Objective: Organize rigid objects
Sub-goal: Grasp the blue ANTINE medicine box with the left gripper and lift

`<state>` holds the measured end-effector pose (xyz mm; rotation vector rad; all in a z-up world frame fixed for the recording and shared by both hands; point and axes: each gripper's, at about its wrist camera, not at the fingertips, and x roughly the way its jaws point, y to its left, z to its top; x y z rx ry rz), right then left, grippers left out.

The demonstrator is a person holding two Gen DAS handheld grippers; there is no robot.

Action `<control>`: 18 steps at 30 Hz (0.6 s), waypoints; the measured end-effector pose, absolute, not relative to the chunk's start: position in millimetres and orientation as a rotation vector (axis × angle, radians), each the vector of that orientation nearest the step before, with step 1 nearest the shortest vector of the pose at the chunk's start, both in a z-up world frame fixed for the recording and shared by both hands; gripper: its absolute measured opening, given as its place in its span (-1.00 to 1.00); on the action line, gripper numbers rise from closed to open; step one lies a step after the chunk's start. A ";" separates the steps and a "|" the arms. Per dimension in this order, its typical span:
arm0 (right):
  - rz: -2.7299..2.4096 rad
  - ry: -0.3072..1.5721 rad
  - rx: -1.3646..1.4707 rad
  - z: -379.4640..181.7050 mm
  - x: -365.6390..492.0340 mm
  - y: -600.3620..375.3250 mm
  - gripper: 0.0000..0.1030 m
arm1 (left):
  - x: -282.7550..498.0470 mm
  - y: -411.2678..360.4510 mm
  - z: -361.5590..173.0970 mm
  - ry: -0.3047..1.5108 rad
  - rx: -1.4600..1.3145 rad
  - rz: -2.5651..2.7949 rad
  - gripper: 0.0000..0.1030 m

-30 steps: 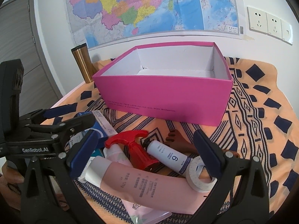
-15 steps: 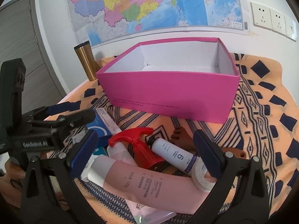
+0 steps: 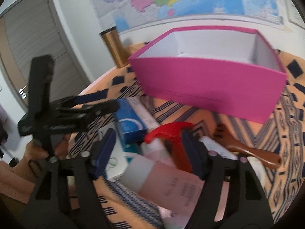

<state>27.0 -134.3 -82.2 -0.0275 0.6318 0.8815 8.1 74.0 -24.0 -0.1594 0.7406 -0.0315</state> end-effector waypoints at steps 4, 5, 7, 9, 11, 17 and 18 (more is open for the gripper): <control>0.967 0.684 -0.036 -86.5 27.3 -116.4 -0.06 | 15.3 79.4 -29.8 0.764 -0.168 -0.063 0.60; 0.979 0.693 -0.040 -87.1 27.9 -113.0 -0.11 | 16.7 79.6 -30.9 0.770 -0.167 -0.070 0.58; 0.999 0.715 -0.055 -89.2 28.2 -104.2 -0.15 | 21.1 80.3 -34.5 0.789 -0.162 -0.087 0.58; 1.008 0.737 -0.064 -92.1 31.3 -97.9 -0.15 | 24.4 80.2 -37.8 0.805 -0.157 -0.105 0.53; 1.002 0.772 -0.058 -96.0 38.3 -93.3 -0.15 | 26.7 81.1 -40.7 0.820 -0.161 -0.124 0.47; 0.990 0.839 -0.035 -99.9 56.5 -86.7 -0.15 | 31.2 88.7 -45.1 0.842 -0.211 -0.180 0.46; 0.983 0.851 -0.041 -100.6 59.2 -84.6 -0.14 | 31.3 89.2 -45.5 0.846 -0.214 -0.193 0.46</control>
